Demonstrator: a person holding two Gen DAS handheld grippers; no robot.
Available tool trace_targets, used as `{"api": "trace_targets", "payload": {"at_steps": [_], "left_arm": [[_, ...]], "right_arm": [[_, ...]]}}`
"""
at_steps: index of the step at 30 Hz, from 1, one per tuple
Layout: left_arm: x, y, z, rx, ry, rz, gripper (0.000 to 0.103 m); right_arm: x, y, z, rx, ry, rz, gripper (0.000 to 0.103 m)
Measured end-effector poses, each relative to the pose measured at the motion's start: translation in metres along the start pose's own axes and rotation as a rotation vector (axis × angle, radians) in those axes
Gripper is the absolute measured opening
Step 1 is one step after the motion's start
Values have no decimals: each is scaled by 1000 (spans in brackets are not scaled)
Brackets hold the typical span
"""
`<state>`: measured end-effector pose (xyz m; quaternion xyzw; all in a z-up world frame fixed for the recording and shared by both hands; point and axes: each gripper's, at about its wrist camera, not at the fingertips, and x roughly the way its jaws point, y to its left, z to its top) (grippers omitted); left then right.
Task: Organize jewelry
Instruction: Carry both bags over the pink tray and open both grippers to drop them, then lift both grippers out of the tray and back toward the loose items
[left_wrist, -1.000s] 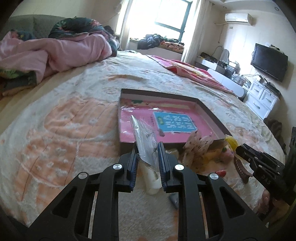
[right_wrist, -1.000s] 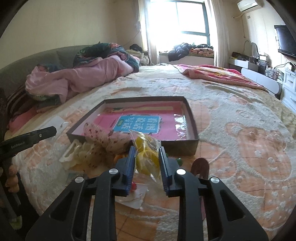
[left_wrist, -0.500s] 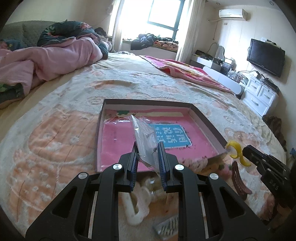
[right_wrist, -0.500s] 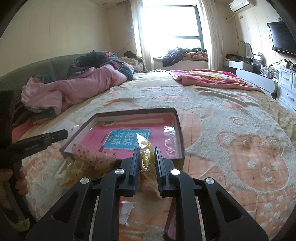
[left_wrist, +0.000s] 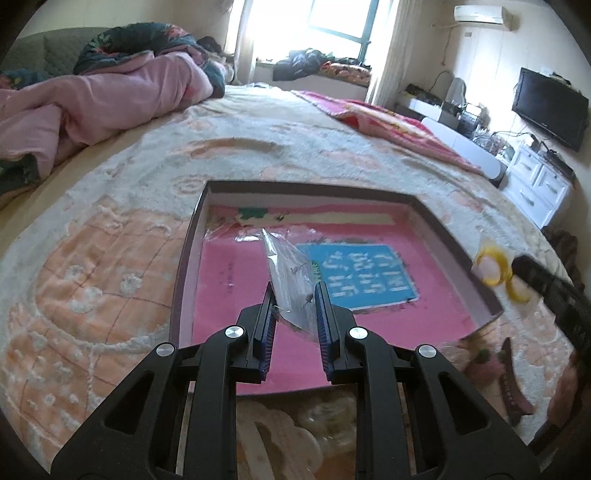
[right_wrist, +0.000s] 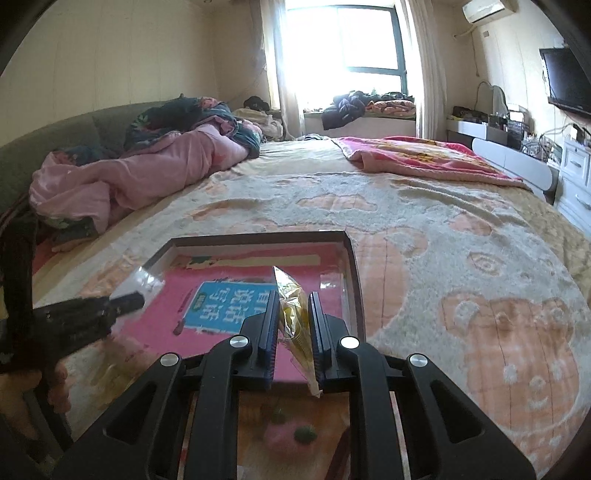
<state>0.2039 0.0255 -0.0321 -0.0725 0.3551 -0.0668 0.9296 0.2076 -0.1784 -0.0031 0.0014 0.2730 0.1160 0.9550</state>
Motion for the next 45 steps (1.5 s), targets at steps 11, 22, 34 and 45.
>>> {"api": "trace_targets", "payload": {"at_steps": [11,22,34,45], "left_arm": [[25,7,-1,31,66,3,14],[30,7,1,26,75,-8,24],[20,8,2,18,52,14,53],[-11,6,2,17,-38,35,91]], "right_arm": [[71,8,9,-56,128,-71,15],[84,7,-2,-12,192,-60,17],[46,-8,0,79,97,-8,61],[3,-11,-2,94,0,-34,88]]}}
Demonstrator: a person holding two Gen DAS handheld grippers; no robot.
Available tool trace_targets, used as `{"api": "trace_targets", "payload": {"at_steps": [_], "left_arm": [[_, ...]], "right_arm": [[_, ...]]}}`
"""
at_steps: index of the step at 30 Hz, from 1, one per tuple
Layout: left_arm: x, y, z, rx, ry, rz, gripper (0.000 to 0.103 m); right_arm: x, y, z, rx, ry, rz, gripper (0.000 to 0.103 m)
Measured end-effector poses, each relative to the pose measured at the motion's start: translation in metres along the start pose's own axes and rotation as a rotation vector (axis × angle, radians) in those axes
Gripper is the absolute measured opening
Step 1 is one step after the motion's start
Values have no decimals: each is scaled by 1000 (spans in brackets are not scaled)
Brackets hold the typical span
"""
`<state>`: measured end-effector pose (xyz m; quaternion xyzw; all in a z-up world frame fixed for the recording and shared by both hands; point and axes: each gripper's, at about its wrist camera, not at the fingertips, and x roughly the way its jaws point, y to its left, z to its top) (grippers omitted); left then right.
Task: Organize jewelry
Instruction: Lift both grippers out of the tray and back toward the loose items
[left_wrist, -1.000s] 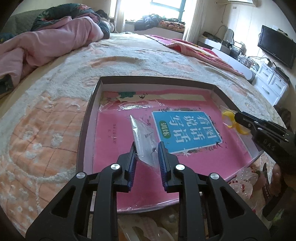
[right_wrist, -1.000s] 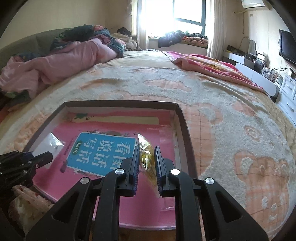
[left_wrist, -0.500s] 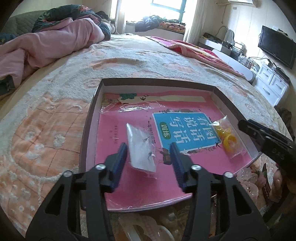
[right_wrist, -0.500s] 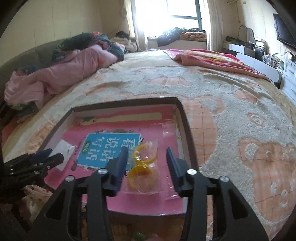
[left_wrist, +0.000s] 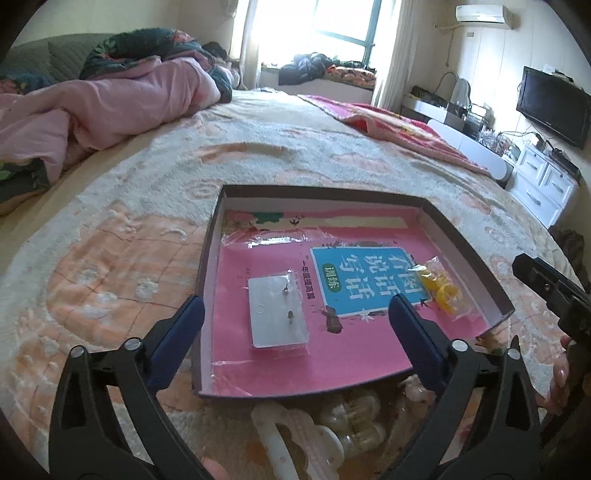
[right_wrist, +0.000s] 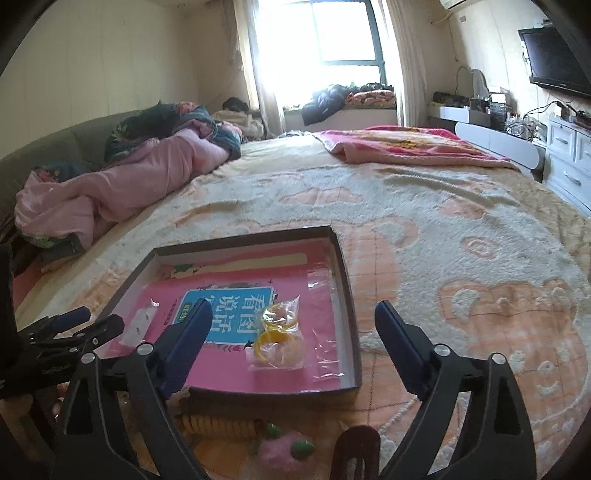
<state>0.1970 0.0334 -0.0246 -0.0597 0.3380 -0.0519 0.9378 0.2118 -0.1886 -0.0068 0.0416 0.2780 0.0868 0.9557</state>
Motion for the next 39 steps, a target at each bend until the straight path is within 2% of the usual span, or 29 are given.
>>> {"api": "trace_targets", "payload": {"at_steps": [7,23,29,39], "left_arm": [[-25,-2,-3,18,-47,26,91],[-80,3,-24,-16,-149,56,91],[-90,4,-33,-11,-150,64,92],[-93,8,-52,1,-106,47,92]], "right_arm": [[-23,3,-6,-27,-37,-6,91],[-67,23,-33,-128,-77,20,93],[-75,22,-44,-138,-58,17,93],[-84,23,-66,-158,-20,24,93]]}}
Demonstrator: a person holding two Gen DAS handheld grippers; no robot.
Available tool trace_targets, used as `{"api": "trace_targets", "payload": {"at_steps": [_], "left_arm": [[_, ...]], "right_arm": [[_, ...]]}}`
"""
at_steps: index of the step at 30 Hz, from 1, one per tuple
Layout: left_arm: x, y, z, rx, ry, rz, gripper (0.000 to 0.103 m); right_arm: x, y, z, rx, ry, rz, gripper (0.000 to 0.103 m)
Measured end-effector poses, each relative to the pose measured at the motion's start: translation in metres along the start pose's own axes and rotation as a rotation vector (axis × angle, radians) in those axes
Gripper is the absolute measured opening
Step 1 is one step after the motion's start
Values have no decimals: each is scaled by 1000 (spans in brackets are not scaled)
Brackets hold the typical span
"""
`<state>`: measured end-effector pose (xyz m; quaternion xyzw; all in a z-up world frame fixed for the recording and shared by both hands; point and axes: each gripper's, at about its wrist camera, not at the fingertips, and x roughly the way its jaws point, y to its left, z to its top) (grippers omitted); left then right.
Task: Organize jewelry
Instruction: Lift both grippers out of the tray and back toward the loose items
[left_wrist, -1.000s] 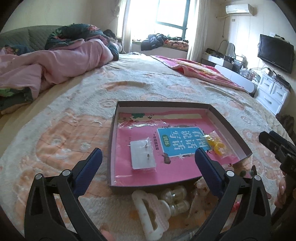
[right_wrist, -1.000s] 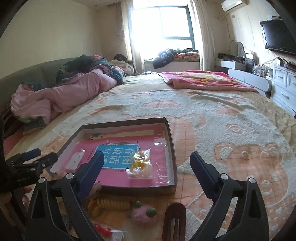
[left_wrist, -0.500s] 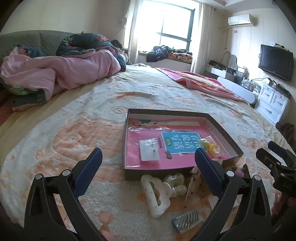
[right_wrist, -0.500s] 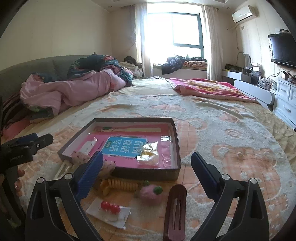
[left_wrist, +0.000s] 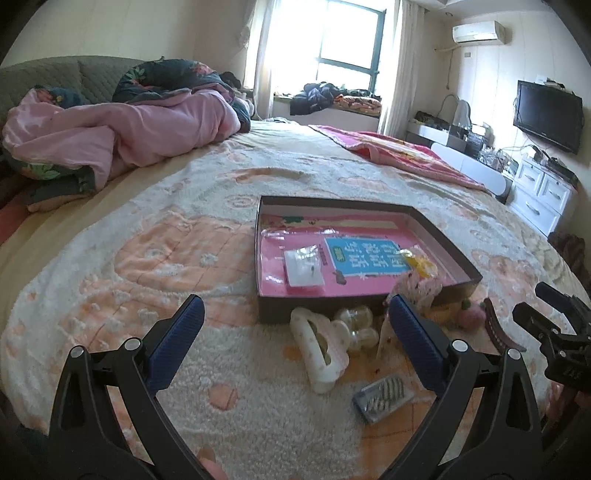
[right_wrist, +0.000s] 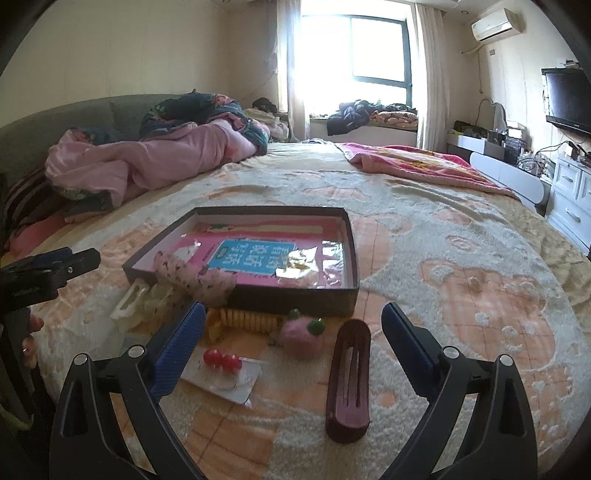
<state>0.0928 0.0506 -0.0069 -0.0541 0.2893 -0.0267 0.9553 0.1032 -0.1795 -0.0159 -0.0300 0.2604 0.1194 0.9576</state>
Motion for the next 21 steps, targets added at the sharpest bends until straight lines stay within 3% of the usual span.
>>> {"api": "trace_targets", "payload": {"at_steps": [15,21], "left_arm": [[9,-29,-25,97,74,-88,91],[25,-41,-32,147,117,-83,83]], "right_arm": [[1,-2,-13,-26,33,-24,93],[12,-6,-15,-29,60,-17,85]]}}
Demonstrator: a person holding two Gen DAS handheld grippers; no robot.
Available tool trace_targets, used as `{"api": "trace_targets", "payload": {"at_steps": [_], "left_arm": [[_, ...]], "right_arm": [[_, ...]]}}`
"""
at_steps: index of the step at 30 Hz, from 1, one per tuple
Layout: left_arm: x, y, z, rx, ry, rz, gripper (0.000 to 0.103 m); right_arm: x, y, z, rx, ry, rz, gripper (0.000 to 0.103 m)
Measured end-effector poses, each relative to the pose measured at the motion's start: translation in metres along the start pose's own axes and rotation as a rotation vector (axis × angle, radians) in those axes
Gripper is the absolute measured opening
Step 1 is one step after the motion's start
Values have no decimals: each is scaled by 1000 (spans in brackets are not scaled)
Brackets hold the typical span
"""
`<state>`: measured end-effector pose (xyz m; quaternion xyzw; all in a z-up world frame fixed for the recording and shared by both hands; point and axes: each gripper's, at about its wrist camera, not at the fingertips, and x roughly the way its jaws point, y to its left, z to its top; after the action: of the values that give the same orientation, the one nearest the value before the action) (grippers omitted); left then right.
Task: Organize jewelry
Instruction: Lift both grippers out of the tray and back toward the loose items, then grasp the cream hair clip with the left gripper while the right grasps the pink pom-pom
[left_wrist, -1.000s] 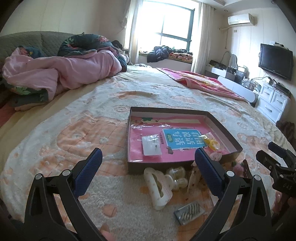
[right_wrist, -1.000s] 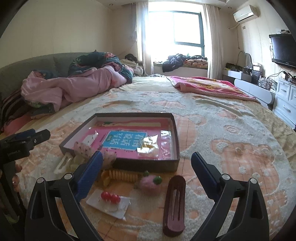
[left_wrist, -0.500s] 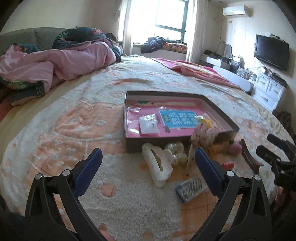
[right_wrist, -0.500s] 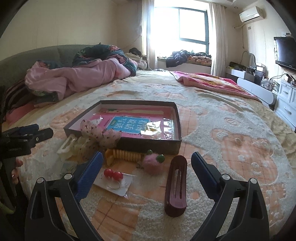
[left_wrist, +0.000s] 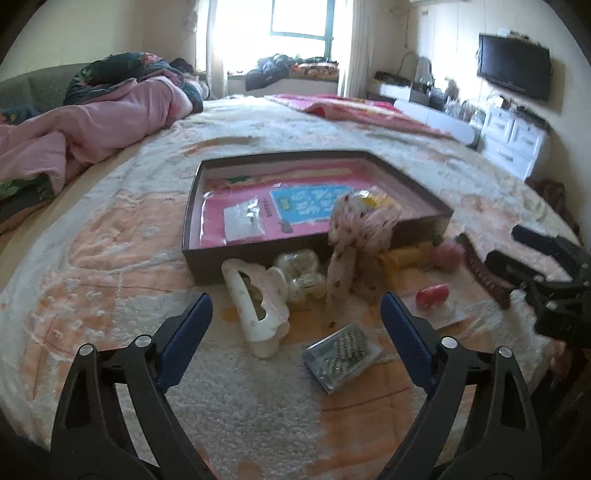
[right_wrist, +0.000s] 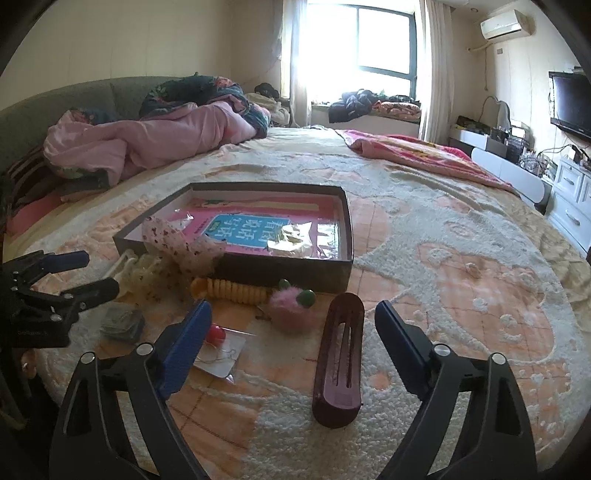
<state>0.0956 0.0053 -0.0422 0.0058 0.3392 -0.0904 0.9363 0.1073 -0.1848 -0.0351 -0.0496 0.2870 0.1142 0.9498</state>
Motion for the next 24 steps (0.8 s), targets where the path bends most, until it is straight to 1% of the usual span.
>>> {"api": "trace_targets", "payload": {"at_steps": [2,5,7,9,11,12,14,15,16,17,19,22,24], "left_arm": [[6,8,-1,-39,18,4,83],[11,21,1,-74,23,24,81],[15,26,2,-93,26,28,74],[21,31,3,-107,43,23,70],[27,33,3,-117,61,10,67],[29,33,3,-124,71,-1,62],[34,35,1,-153,86,-46,62],[34,35,1,-156,85,-53,62],[34,34,2,-150,83,-57,62],[34,33,2,-144,81,-58,60],[34,34,2,-152,83,-77,53],[35,34,2,-159,86,-97,49],[34,35,1,-161,87,-100,46]], "right_arm": [[5,-3,0,12,13,11,84],[12,-4,2,13,25,17,81],[18,-3,3,10,36,23,80],[24,-1,5,6,50,32,79],[30,-1,5,8,62,39,77],[33,-1,6,11,67,38,76],[38,0,7,12,75,36,72],[41,0,7,10,83,37,70],[43,0,7,8,87,37,66],[46,1,7,4,92,38,63],[52,2,7,-5,110,34,59],[61,3,6,-9,141,36,51],[67,4,5,-10,163,31,48]]}}
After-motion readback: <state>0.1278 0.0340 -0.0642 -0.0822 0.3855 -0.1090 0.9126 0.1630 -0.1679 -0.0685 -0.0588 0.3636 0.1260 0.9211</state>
